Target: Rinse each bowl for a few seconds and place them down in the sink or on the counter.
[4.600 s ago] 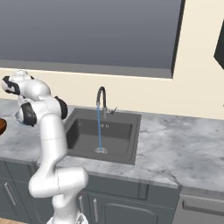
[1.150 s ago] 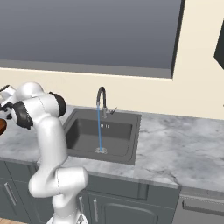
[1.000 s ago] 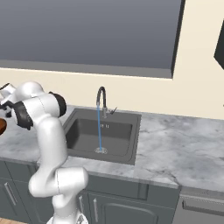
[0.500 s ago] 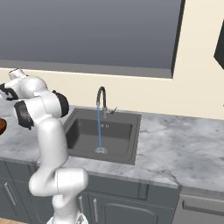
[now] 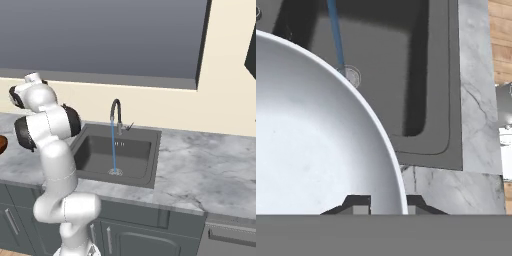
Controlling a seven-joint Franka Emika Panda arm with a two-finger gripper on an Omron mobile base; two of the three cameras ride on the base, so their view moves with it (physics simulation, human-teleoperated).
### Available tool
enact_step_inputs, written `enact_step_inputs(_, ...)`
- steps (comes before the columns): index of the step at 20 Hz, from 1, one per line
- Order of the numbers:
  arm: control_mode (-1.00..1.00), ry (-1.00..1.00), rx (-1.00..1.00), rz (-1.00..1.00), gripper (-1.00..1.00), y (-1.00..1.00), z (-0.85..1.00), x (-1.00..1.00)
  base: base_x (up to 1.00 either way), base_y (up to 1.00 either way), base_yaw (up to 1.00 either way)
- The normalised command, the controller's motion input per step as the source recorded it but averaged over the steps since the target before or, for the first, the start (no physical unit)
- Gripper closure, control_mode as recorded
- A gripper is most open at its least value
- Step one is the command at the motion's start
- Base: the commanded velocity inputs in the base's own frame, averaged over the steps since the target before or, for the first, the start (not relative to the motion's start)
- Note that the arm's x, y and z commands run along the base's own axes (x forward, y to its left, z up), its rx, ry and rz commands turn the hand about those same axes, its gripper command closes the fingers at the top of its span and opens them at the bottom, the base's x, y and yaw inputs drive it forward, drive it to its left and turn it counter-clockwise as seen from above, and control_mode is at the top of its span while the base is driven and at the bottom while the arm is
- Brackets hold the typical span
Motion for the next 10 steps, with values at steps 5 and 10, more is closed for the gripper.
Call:
enact_step_inputs(5,-1.0,0.0,0.02,-0.16,1.0,-0.3,-0.09,-0.34,0.0,0.0,0.0)
enact_step_inputs(10,-1.0,-0.08,-0.01,-0.17,1.0,-0.14,-0.05,-0.23,0.0,0.0,0.0)
